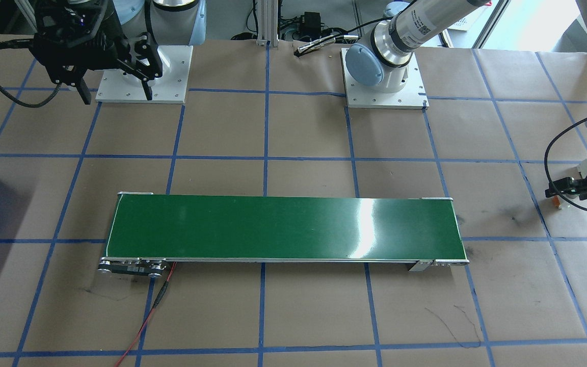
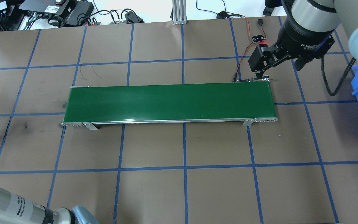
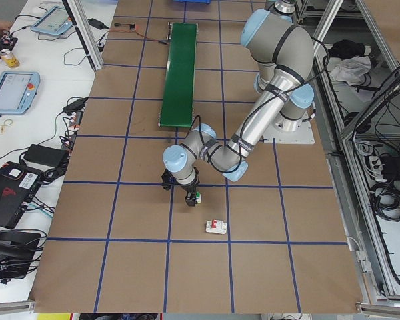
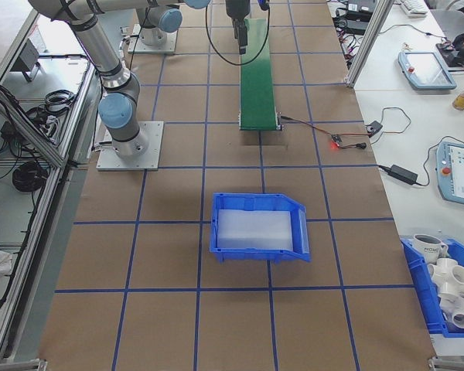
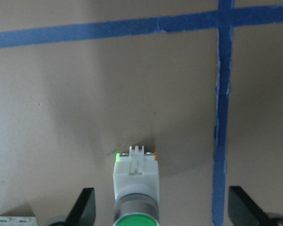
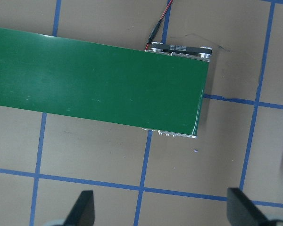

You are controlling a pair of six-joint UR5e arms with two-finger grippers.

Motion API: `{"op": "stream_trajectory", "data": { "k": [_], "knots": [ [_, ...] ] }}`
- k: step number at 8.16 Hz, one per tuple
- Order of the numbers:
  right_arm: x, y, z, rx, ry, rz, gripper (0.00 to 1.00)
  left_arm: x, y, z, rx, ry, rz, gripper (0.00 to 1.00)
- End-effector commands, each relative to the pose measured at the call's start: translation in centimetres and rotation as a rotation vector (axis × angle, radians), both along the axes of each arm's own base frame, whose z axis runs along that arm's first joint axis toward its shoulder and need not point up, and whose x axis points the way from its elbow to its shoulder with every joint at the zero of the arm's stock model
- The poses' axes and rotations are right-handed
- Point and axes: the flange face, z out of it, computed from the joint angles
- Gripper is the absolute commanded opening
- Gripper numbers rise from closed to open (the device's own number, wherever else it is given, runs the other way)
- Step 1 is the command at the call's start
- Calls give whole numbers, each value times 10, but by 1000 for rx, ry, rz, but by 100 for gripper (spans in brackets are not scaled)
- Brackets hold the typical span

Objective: Move button from left to right

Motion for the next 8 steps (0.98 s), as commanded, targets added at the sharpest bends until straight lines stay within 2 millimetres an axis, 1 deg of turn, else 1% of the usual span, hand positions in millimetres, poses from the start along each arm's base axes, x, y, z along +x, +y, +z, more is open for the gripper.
{"op": "stream_trajectory", "data": {
  "k": [1,3,4,6,7,8],
  "knots": [
    [0,-1,-2,5,-1,1,100,10,9,-2,5,7,-3,100],
    [1,-1,-3,9,-2,-11,100,9,9,-9,11,20,-19,74],
    [1,-1,-3,9,-2,-11,100,10,9,-11,12,23,-26,65],
    [0,-4,-6,14,-2,-12,100,12,8,-8,10,20,-37,35],
    [0,-6,-6,11,-2,-9,100,12,8,-7,9,21,-44,9],
    [0,-7,-7,8,-1,-13,100,12,7,-7,8,21,-49,5]
  ]
}}
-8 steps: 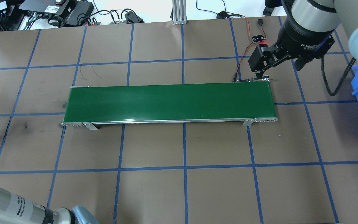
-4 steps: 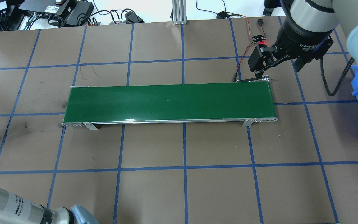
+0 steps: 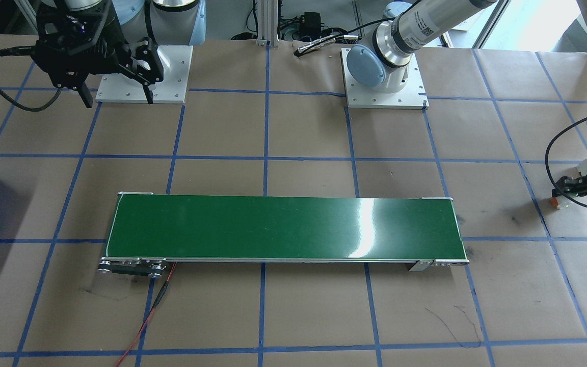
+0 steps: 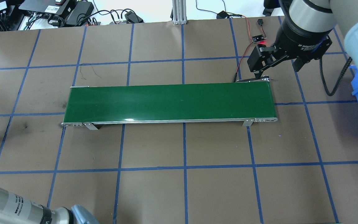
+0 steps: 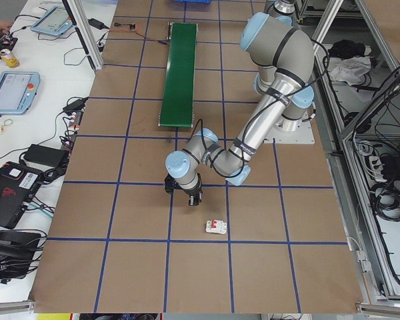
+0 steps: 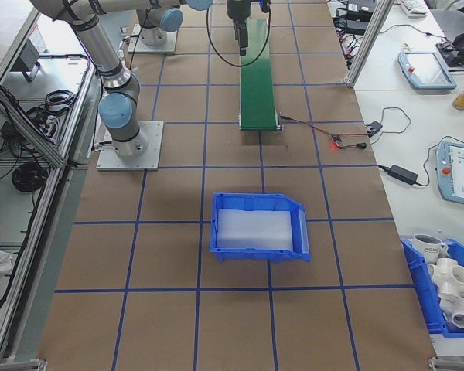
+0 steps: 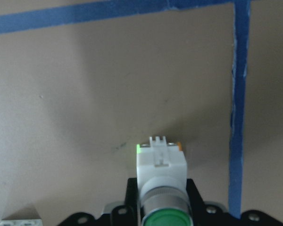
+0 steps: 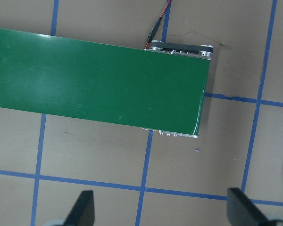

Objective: Move button from left to right

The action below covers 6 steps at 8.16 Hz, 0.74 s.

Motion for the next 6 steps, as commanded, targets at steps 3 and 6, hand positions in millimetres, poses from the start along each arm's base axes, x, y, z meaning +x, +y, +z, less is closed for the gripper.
{"op": "stream_trajectory", "data": {
  "k": [3,6],
  "knots": [
    [1,-4,-3,-4,-5,-9,100,-2,-2,20,-29,-16,-8,0],
    [0,-5,-3,-3,-2,-9,100,-78,-35,124,-216,-72,-16,0]
  ]
}}
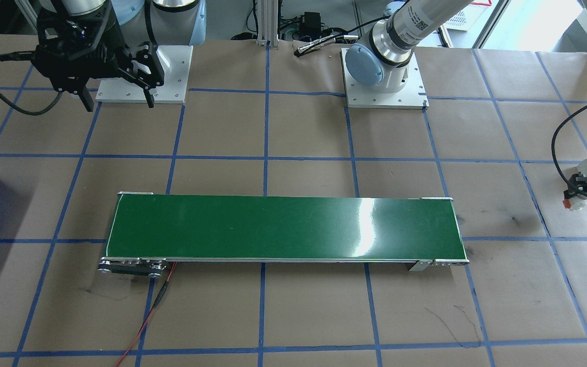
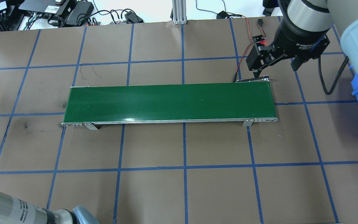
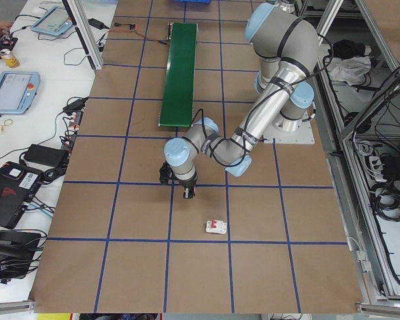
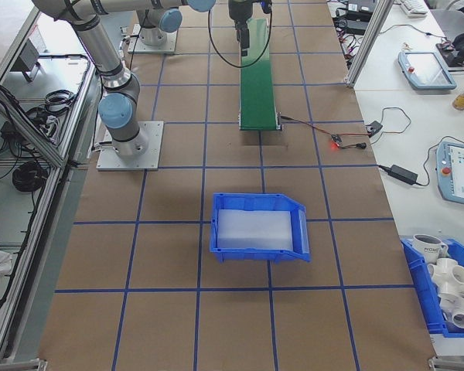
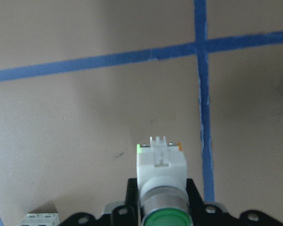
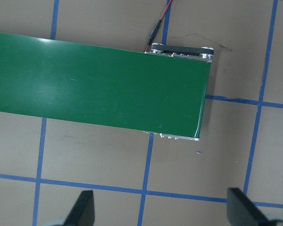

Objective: Move button from left to right

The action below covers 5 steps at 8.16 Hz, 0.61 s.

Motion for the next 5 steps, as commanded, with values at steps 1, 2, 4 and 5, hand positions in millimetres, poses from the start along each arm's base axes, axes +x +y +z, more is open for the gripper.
{"op": "stream_trajectory", "data": {
  "k": [1,2,4,5],
  "knots": [
    [0,0,0,1,4,-1,100,-99,-30,98,-128,-60,24,0],
    [-1,-1,0,-1,4,-1,100,-146,-42,117,-146,-72,65,0],
    [-1,-1,-1,0,5,-2,100,-248,-61,108,-66,-29,124,0],
    [-1,-4,-4,8,6,-2,100,-292,-60,99,-13,-17,157,0]
  ]
}}
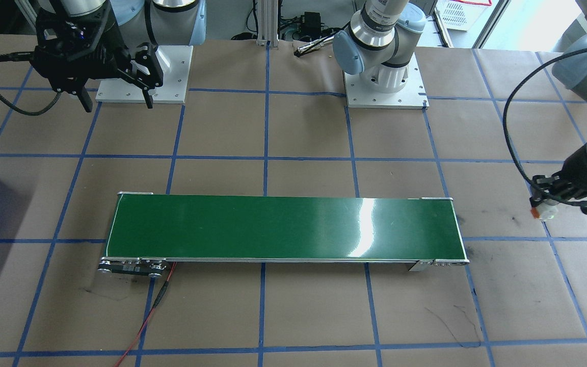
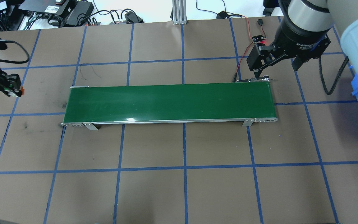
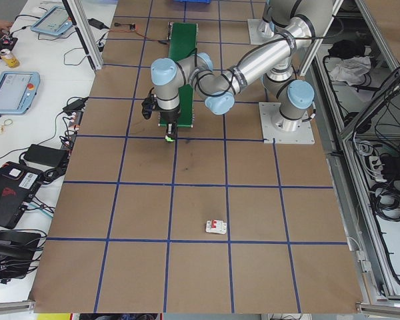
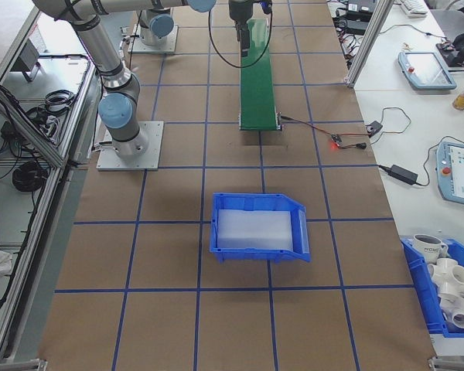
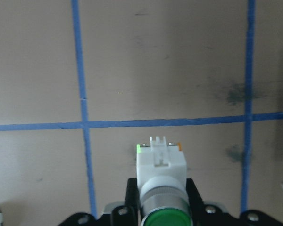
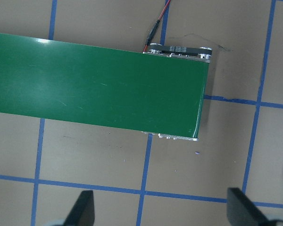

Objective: Move button from left to right

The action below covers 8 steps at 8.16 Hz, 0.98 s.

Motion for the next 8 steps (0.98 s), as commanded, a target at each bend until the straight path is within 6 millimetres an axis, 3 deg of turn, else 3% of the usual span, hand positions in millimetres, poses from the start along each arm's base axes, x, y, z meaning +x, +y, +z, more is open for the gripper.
{"op": "stream_trajectory", "data": {
  "k": [1,2,3,7,8],
  "knots": [
    [0,-3,-4,8,1,1,100,-116,1,-26,124,42,58,0],
    [0,-3,-4,8,1,2,100,-136,10,-43,164,53,30,0],
    [0,-3,-4,8,1,1,100,-142,14,-57,191,68,28,0],
    [0,-3,-4,8,1,1,100,-183,6,-65,188,90,96,0],
    [0,-3,-4,8,1,1,100,-184,3,-72,191,98,97,0]
  ]
}}
